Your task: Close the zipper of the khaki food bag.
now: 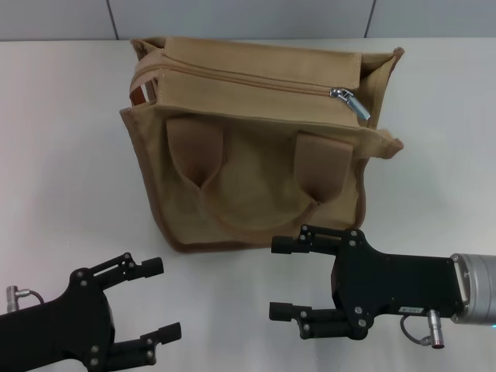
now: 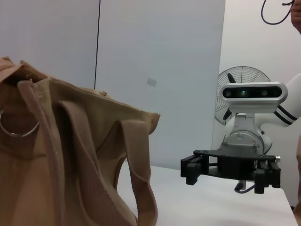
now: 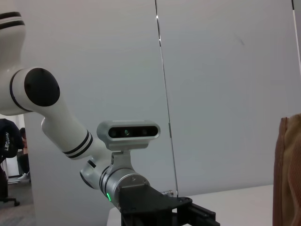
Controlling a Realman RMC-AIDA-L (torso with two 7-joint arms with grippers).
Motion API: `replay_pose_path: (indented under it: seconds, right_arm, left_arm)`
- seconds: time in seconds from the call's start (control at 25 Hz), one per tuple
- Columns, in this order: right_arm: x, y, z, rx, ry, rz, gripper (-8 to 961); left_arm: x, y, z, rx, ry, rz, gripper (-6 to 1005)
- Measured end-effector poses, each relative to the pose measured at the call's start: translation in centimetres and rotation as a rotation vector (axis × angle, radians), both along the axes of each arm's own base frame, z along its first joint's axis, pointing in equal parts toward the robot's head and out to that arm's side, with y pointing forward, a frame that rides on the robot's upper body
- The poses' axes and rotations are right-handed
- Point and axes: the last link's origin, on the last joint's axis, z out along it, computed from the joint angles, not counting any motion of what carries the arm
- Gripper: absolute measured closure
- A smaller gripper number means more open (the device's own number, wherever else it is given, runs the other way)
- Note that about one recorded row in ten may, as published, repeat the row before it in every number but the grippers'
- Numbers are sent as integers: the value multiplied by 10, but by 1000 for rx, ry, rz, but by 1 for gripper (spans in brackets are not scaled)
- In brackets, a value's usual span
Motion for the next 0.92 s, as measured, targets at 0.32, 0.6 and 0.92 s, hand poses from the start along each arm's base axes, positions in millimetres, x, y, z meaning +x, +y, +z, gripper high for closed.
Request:
replay_pose_path:
  seconds: [0.32, 0.6, 0.92]
  right_arm:
    - [0, 1, 0, 1, 0, -2, 197]
    - [-1, 1, -3, -8, 3, -15, 197]
    - [-2, 3, -6, -14, -6, -26, 197]
  left_arm:
    - [2, 1, -2, -4, 1, -5, 186]
    - [2, 1, -3, -4, 0, -6, 186]
    - [3, 1, -4, -1, -3, -5, 186]
